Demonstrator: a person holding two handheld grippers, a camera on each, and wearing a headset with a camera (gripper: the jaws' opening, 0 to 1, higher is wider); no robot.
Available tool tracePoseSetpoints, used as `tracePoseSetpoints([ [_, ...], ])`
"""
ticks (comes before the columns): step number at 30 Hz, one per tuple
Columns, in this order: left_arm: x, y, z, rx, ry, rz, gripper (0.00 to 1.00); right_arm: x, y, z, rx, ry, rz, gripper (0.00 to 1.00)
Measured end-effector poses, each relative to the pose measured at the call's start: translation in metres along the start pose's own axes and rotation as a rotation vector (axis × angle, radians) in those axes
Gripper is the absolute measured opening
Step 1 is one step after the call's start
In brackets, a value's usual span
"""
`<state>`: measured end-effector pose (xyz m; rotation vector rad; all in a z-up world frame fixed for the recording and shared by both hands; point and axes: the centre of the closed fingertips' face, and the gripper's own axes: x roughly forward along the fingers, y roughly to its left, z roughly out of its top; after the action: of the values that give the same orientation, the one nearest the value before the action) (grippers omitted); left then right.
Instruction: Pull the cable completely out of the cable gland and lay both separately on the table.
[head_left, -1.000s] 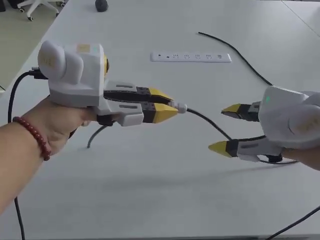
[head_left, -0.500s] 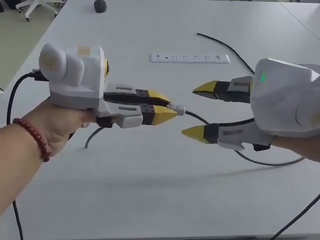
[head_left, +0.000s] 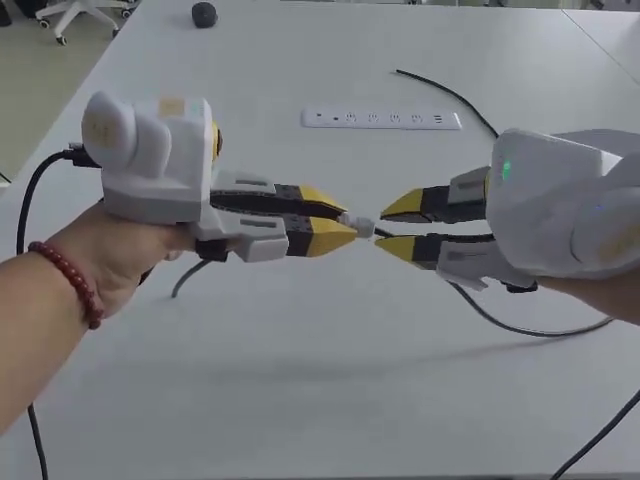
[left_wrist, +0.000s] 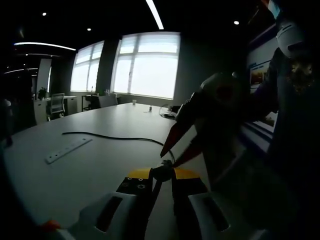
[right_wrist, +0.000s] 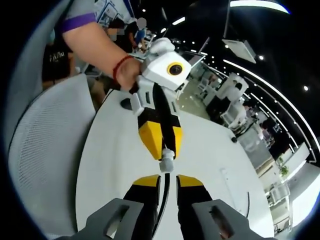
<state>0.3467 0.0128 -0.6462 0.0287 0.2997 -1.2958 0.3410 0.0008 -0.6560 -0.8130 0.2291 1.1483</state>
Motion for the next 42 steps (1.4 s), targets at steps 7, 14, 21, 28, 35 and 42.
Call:
tracePoseSetpoints([
  [7, 0.001, 0.000, 0.000, 0.004, 0.003, -0.005, 0.16, 0.003, 0.000, 0.000, -0.026, 0.014, 0.009, 0.02],
  [14, 0.001, -0.001, 0.000, 0.007, 0.006, -0.012, 0.15, 0.003, 0.002, -0.002, -0.034, 0.024, 0.019, 0.00],
  [21, -0.001, 0.001, -0.001, 0.007, 0.008, -0.005, 0.15, -0.001, 0.001, -0.013, -0.042, 0.045, 0.014, 0.00],
  [28, -0.004, 0.002, -0.002, 0.010, 0.013, -0.001, 0.15, -0.004, 0.000, -0.041, -0.010, 0.091, 0.001, 0.00],
  [35, -0.006, 0.004, 0.002, 0.012, -0.001, 0.002, 0.15, -0.004, 0.004, -0.083, 0.017, 0.177, 0.006, 0.00],
  [42, -0.008, 0.006, 0.001, 0.018, 0.007, 0.008, 0.15, -0.006, 0.007, -0.124, 0.066, 0.267, 0.013, 0.00],
])
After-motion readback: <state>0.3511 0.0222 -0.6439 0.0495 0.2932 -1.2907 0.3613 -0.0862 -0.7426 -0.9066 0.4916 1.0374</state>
